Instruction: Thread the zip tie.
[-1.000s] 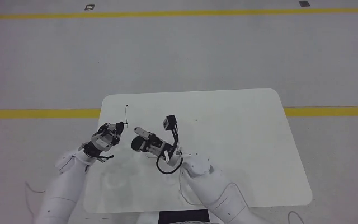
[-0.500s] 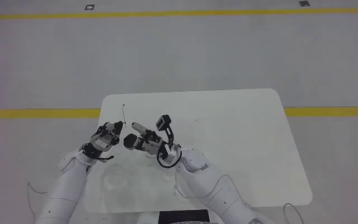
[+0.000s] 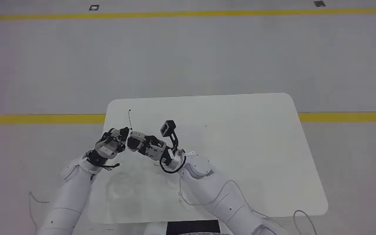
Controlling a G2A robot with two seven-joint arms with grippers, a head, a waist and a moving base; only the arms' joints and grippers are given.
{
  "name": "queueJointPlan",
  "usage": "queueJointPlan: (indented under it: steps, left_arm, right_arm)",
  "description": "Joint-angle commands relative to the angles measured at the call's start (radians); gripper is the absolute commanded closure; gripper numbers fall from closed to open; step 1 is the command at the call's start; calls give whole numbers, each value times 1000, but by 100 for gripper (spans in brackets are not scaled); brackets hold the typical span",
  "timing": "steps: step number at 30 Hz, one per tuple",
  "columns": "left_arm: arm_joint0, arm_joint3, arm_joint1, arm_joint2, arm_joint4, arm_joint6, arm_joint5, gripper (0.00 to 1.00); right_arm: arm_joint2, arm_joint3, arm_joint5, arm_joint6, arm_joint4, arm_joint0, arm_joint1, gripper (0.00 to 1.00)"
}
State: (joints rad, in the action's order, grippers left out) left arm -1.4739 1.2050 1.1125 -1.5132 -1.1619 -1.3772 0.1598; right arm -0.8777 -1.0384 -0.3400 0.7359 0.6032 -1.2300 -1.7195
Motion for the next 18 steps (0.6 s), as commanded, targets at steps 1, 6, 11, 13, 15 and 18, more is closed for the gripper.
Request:
queueJointPlan:
  steps: [1,6,11,13,15,18]
  left_arm:
    - [0,0,0,0,0,0,0,100]
    - [0,0,0,0,0,0,0,100]
    - [0,0,0,0,0,0,0,100]
    - [0,0,0,0,0,0,0,100]
    - [0,0,0,0,0,0,0,100]
    - [0,0,0,0,0,0,0,100]
  right_arm:
    - [-6,6,0,-5,-6,1,-6,82]
    - [-21,15,0,-14,-20,0,-19,88]
    - [-41,17,0,-12,-29,-3,-30,89]
    - [-50,16,0,-9,-36,-5,-34,91]
    - [-58,15,0,-6,-43,-9,-39,93]
    - [-71,13,0,-2,-54,-15,-44,100]
